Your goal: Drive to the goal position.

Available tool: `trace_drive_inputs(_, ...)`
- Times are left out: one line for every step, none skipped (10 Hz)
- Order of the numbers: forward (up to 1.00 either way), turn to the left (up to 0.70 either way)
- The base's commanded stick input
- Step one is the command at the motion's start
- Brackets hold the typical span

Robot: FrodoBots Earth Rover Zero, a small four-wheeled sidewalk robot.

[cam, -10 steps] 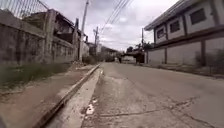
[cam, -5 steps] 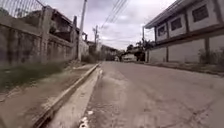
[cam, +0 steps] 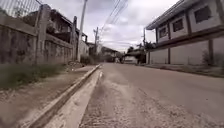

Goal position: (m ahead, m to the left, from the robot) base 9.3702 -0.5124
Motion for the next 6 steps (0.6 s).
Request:
trace_drive_inputs(0.70,0.00)
trace_drive_inputs(0.70,0.00)
trace_drive_inputs(0.70,0.00)
trace_drive_inputs(0.70,0.00)
trace_drive_inputs(0.70,0.00)
trace_drive_inputs(0.70,0.00)
